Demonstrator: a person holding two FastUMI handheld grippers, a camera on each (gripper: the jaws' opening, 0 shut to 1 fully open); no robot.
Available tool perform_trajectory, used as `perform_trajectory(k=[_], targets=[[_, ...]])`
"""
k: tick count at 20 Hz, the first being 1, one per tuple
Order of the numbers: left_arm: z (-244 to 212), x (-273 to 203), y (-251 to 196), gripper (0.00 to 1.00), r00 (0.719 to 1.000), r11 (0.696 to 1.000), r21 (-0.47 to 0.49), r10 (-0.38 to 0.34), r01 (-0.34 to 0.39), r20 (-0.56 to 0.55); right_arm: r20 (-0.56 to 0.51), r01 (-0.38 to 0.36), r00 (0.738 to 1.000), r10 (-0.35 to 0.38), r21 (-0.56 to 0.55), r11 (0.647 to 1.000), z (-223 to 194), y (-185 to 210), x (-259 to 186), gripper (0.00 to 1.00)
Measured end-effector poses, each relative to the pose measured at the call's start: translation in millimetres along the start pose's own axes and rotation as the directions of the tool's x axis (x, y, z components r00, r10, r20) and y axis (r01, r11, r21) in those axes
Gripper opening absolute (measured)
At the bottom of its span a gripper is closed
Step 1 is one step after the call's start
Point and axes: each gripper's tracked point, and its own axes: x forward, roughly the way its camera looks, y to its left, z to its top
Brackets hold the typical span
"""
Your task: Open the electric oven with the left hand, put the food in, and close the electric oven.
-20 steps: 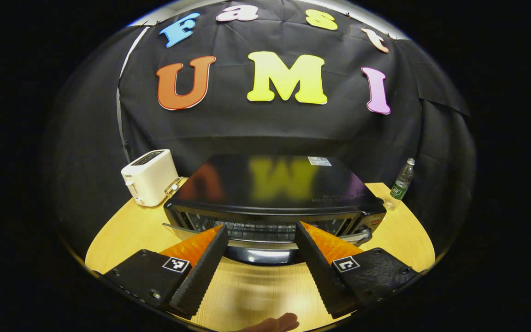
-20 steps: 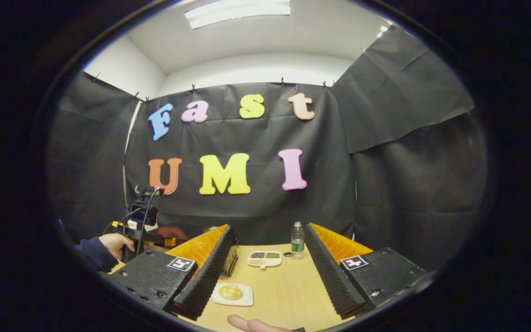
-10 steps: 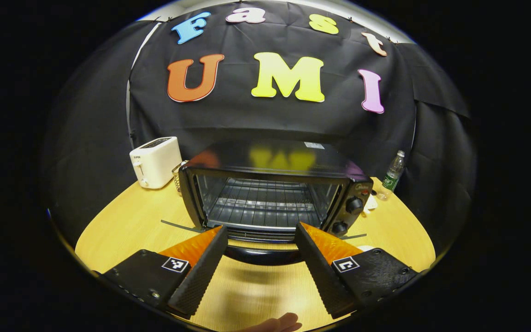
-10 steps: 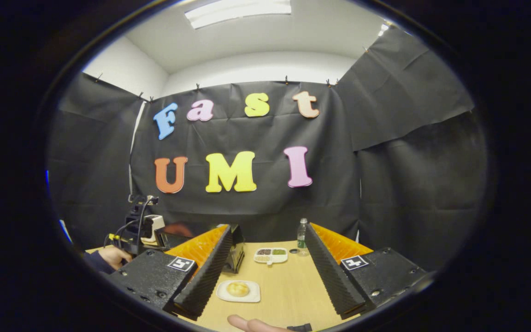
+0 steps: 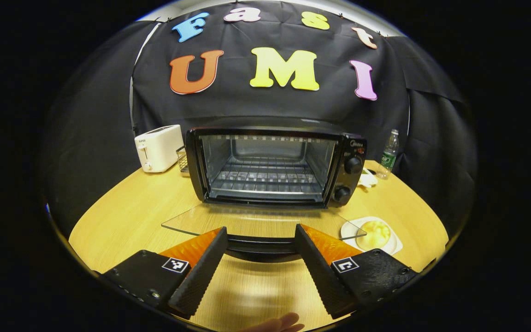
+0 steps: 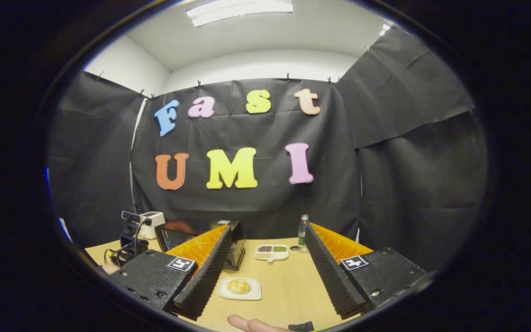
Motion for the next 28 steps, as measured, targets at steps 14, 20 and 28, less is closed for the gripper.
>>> perform_trajectory(k=[14,20,28], targets=[[-40.0,1.0,-3.2,0.96,0.998,0.998,-0.048,-0.037,0.035,-0.041,-0.048,0.003,0.999,-0.003,0.001,1.0,-24.4,3.0,12.5,0.96],[24.1,-69.5,-8.9,0.92,0.989,0.994,-0.031,-0.096,0.1,0.111,-0.074,0.003,0.997,-0.003,-0.01,1.0,-37.2,13.3,30.6,0.97],[101.1,-172.2,1.6,0.93,0.947,0.998,0.053,-0.047,0.032,0.316,-0.199,-0.031,0.98,0.031,0.002,1.0,-106.6,36.2,82.3,0.97]])
